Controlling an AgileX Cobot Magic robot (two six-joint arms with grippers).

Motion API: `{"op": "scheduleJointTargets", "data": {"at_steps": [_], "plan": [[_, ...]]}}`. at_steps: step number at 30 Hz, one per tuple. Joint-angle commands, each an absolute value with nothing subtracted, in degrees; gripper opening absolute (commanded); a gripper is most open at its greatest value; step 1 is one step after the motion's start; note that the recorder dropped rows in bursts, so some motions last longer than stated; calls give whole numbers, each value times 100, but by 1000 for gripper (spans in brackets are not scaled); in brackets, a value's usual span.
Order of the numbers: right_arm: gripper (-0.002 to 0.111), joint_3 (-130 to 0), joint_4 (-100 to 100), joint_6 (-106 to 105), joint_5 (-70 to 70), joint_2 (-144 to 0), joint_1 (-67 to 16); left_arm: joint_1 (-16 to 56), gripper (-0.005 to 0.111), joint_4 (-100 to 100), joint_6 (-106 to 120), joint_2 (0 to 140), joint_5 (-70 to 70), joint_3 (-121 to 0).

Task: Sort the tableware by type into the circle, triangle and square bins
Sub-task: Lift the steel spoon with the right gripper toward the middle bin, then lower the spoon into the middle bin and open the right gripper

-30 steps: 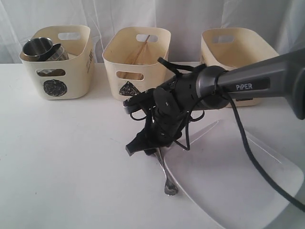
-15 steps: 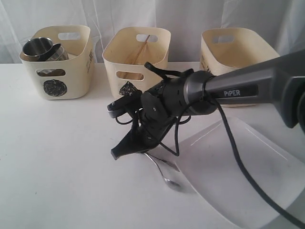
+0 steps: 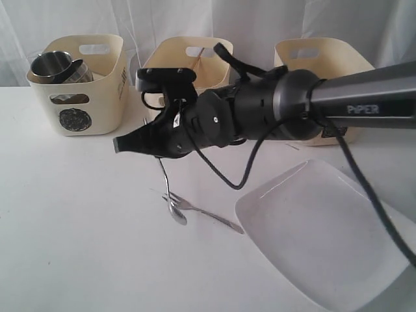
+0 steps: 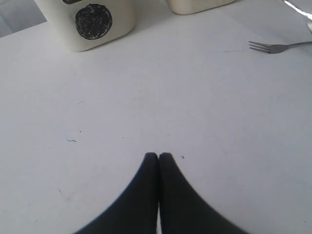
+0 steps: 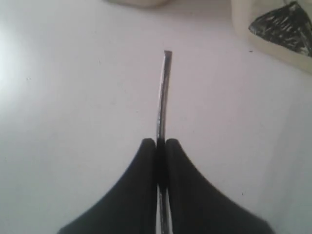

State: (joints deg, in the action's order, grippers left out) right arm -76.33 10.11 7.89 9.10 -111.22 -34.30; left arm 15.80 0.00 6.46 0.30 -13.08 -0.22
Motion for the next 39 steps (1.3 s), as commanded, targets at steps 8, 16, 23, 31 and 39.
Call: {"op": "scheduleJointTargets", "data": {"at_steps": [8, 16, 23, 31, 39], "plan": [[0, -5437, 1701, 820, -2621, -9643, -2677, 1611, 0, 0, 637, 0, -1331, 0], [0, -6069, 1685, 2184, -3798, -10047, -1871, 1611, 0, 0, 637, 0, -1331, 0], [0, -7523, 1316, 2573, -3723, -11135, -1664, 1611, 0, 0, 637, 0, -1331, 0], [0, -8812, 1183, 2178, -3391, -12066, -1638, 1611, 0, 0, 637, 0, -1331, 0], [0, -10442, 1183, 879, -2732, -12951, -1629, 1611, 0, 0, 637, 0, -1331, 0]]}}
